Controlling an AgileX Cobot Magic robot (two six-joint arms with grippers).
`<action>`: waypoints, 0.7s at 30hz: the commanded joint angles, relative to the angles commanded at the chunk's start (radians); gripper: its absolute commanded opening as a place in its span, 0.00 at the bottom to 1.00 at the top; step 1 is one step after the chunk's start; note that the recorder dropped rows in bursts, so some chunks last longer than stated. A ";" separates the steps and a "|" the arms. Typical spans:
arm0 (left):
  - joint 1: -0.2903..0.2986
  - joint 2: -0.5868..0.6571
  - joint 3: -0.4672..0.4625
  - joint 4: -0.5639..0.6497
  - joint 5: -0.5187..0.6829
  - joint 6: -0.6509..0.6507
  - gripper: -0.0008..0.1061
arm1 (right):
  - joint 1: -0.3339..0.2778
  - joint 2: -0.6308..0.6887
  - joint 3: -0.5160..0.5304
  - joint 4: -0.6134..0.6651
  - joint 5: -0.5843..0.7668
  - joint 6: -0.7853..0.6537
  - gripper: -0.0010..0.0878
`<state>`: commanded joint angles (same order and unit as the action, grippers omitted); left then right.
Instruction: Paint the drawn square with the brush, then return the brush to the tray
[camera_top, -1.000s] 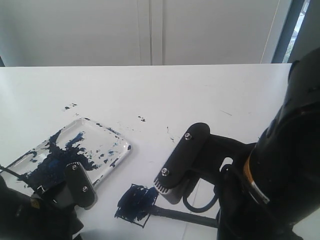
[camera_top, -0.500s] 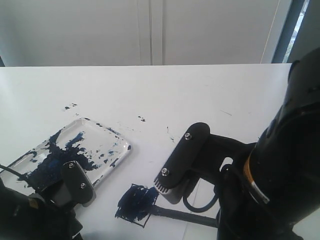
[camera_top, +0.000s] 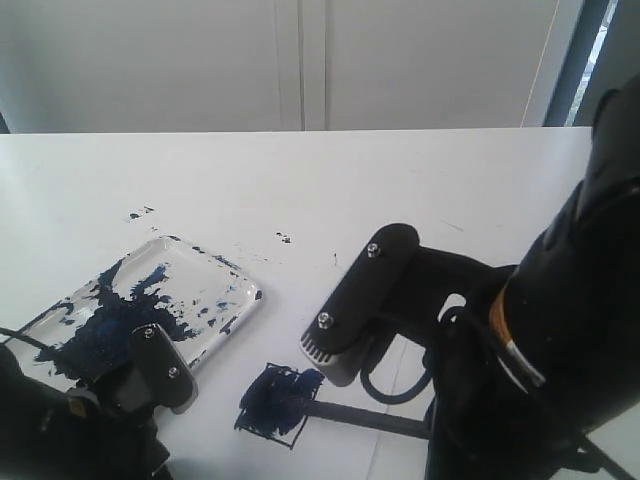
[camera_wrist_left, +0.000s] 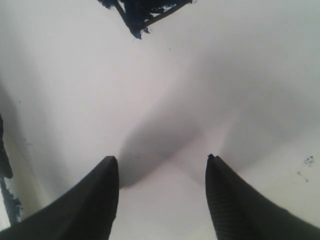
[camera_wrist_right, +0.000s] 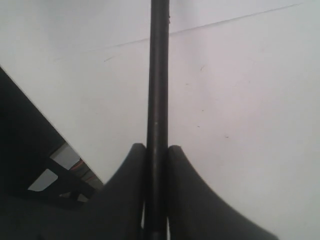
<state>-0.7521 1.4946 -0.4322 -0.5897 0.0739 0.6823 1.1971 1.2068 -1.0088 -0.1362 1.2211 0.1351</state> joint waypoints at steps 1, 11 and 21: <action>0.000 0.000 0.000 0.000 -0.004 0.007 0.55 | 0.000 -0.005 0.000 0.007 0.000 0.000 0.01; 0.000 0.000 0.000 0.000 -0.021 0.012 0.55 | 0.000 -0.007 0.000 0.082 0.000 -0.022 0.01; 0.000 0.000 0.000 0.021 -0.021 0.012 0.55 | 0.000 0.020 0.017 0.080 0.000 -0.022 0.01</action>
<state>-0.7521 1.4946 -0.4322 -0.5685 0.0526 0.6944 1.1971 1.2264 -0.9915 -0.0565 1.2211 0.1127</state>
